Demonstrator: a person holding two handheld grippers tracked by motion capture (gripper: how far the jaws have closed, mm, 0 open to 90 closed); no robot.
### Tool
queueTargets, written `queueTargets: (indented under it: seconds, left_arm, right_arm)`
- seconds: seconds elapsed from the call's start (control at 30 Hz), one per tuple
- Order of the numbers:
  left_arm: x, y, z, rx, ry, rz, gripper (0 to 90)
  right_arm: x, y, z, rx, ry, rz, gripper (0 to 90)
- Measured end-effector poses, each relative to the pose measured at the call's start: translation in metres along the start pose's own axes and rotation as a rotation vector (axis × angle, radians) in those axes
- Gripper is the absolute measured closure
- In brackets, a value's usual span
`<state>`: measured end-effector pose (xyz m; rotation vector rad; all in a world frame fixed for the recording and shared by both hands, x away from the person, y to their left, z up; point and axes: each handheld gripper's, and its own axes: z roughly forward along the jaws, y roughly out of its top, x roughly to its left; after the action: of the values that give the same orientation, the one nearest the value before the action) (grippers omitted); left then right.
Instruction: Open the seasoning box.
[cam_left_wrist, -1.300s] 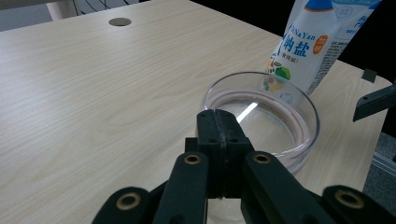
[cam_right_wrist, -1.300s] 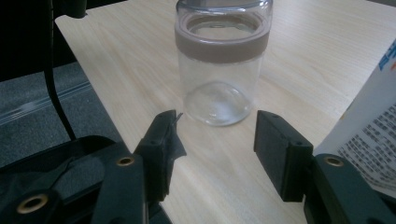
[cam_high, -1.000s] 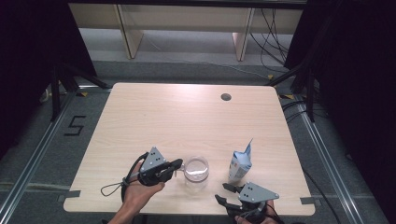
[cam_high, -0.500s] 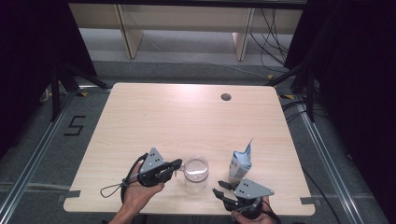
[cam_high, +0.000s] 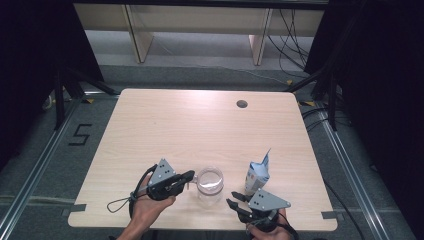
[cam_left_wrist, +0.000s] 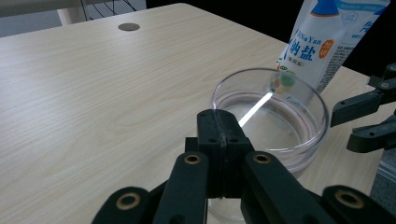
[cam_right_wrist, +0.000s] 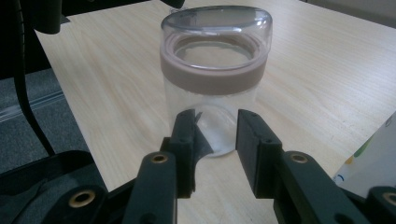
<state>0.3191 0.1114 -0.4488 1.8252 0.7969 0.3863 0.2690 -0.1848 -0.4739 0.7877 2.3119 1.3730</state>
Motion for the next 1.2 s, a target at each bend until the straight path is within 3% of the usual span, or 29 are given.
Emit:
queueTargets:
  seconds: [0.27,0.37,0.4,0.47,0.5,0.63,0.7,0.73,0.8,0.9,0.97,1.0,1.1,1.13,1.2]
  left_arm:
    - [0.0,-0.001,0.0,0.006,0.009,-0.002,89.1]
    - [0.0,-0.001,-0.001,0.006,0.009,-0.002,89.1]
    - [0.0,-0.001,-0.001,0.006,0.009,-0.001,89.1]
    - [0.0,-0.001,-0.001,0.006,0.009,-0.001,89.1]
    - [0.0,-0.001,-0.001,0.006,0.008,-0.005,89.1]
    - [0.0,-0.001,-0.001,0.006,0.009,-0.004,89.1]
    - [0.001,-0.001,-0.001,0.007,0.009,-0.002,89.1]
    - [0.001,-0.001,-0.001,0.007,0.008,-0.003,89.1]
    - [0.001,-0.002,0.0,0.0,-0.001,-0.005,89.1]
    - [0.001,-0.002,0.0,-0.003,-0.002,-0.009,89.0]
    - [0.001,-0.002,0.0,-0.003,-0.006,-0.011,88.3]
    - [0.002,-0.002,-0.001,-0.005,-0.013,-0.015,88.3]
    - [0.005,-0.002,-0.003,-0.018,-0.02,-0.045,83.0]
    - [0.008,-0.002,-0.006,-0.042,-0.019,-0.058,74.7]
    - [0.01,-0.002,-0.008,-0.05,-0.012,-0.071,69.6]
  right_arm:
    - [-0.001,0.002,0.002,-0.029,-0.01,-0.017,74.1]
    - [0.0,0.004,0.003,-0.016,-0.007,0.017,76.5]
    - [-0.003,0.005,0.004,-0.038,-0.015,-0.019,77.2]
    - [-0.004,0.007,0.005,-0.047,-0.025,-0.014,78.4]
    - [-0.005,0.01,0.007,-0.048,-0.001,0.005,80.4]
    - [-0.007,0.013,0.009,-0.059,-0.026,-0.013,82.9]
    - [-0.008,0.016,0.014,-0.066,-0.004,-0.027,84.7]
    - [-0.008,0.018,0.014,-0.052,-0.022,-0.027,85.9]
    - [-0.008,0.019,0.016,-0.056,-0.014,-0.042,86.1]
    - [-0.008,0.022,0.018,-0.044,-0.013,-0.022,87.1]
    - [-0.008,0.023,0.019,-0.045,-0.004,-0.024,87.3]
    - [-0.01,0.023,0.019,-0.06,-0.022,-0.039,87.4]
    - [-0.009,0.027,0.02,-0.049,-0.013,-0.032,87.6]
    - [-0.008,0.029,0.02,-0.052,-0.011,-0.012,87.6]
    - [-0.009,0.03,0.02,-0.057,-0.012,-0.033,87.6]
